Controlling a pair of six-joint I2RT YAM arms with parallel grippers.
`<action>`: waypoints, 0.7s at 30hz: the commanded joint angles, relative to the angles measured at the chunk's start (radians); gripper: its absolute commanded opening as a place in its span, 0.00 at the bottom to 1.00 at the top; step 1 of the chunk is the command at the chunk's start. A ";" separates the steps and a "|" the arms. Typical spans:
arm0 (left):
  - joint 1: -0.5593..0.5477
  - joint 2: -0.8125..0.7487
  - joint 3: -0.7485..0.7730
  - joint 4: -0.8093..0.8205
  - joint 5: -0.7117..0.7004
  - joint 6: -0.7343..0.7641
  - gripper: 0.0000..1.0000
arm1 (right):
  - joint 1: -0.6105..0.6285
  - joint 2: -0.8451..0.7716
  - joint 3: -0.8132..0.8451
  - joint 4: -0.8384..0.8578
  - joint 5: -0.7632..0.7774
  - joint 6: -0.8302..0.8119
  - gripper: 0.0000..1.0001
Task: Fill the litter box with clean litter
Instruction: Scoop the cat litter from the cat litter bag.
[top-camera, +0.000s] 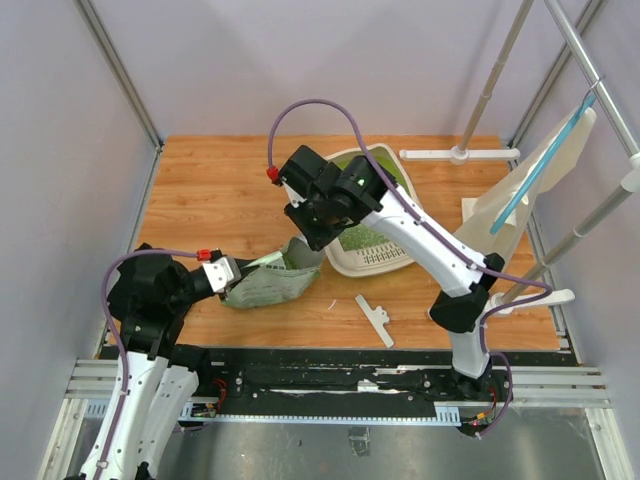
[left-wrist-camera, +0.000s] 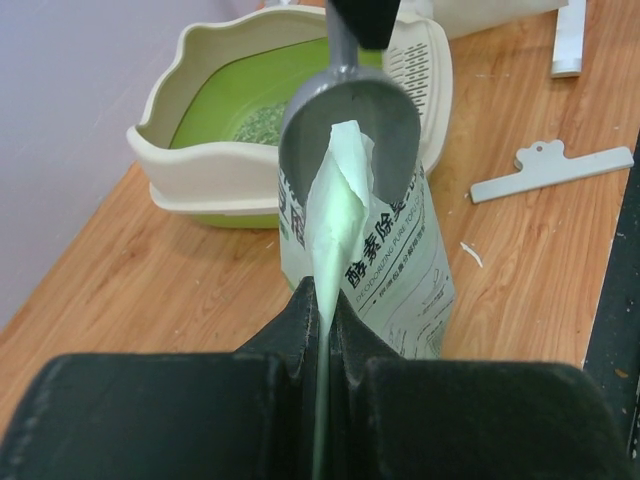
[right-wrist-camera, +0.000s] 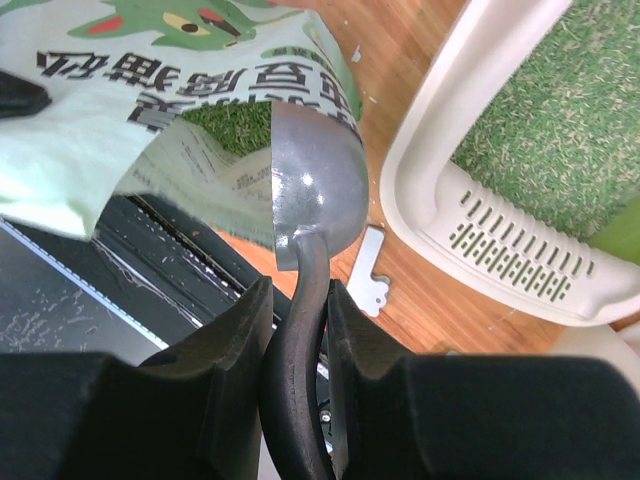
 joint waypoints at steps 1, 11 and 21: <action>0.000 -0.040 0.062 0.147 0.041 0.016 0.00 | 0.014 0.079 -0.012 0.031 0.005 0.034 0.01; -0.001 -0.063 0.052 0.059 -0.026 0.084 0.00 | 0.011 0.068 -0.002 0.080 0.099 0.034 0.01; -0.001 -0.055 0.006 0.098 -0.049 0.059 0.01 | -0.039 0.186 -0.220 0.230 -0.145 0.025 0.01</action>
